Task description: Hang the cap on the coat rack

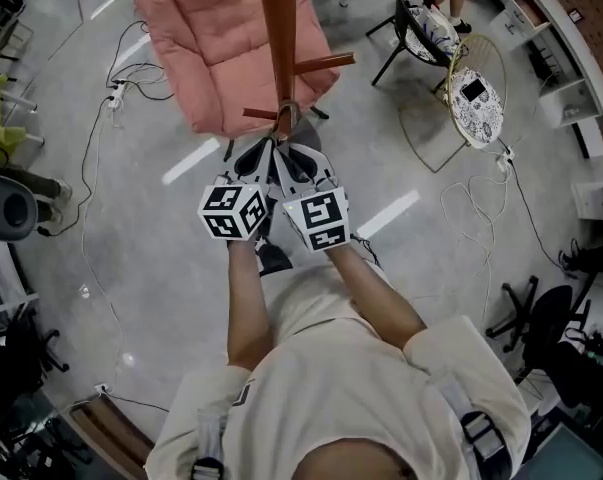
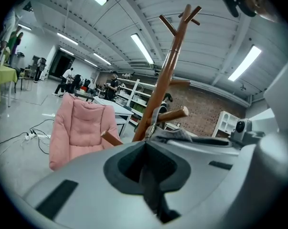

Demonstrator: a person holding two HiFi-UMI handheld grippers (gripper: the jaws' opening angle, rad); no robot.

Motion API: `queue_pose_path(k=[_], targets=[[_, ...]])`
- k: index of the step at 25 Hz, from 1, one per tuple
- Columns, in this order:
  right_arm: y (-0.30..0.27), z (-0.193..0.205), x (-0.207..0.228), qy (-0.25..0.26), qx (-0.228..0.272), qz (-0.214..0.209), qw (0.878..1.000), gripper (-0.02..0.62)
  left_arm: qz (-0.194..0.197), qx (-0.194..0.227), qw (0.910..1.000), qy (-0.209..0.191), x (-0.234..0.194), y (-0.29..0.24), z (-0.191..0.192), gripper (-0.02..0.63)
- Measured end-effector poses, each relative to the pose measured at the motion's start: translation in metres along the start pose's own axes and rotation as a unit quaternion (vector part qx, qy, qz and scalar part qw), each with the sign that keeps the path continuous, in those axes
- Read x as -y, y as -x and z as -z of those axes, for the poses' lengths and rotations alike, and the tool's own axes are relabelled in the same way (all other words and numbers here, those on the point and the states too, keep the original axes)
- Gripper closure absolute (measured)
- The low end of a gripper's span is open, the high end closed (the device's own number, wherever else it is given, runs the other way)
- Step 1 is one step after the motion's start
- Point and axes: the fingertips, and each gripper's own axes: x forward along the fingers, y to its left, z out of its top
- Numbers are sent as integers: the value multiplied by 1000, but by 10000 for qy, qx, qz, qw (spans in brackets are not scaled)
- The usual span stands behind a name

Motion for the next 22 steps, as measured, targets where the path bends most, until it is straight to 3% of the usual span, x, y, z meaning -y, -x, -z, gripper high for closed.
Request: queue_pose_path(k=[12, 22], targets=[[-24, 20, -9, -310, -282, 327, 9986, 583, 221, -334, 9992, -48, -25, -3, 10, 600], [-10, 37, 1, -539, -323, 396, 9972, 582, 235, -384, 9989, -161, -8, -2, 21, 599]])
